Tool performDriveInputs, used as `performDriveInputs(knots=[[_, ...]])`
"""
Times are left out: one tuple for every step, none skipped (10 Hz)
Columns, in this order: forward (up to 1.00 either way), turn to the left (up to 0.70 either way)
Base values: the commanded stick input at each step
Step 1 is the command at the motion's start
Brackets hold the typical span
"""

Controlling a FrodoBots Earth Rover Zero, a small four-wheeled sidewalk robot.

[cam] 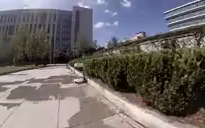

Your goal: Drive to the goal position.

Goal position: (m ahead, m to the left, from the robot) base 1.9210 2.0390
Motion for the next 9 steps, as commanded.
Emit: performDriveInputs(knots=[[0.70, 0.00], [0.70, 0.00], [0.70, 0.00], [0.70, 0.00], [0.70, 0.00], [0.70, 0.04], [0.70, 0.13], [0.70, 0.30], [0.70, 0.35]])
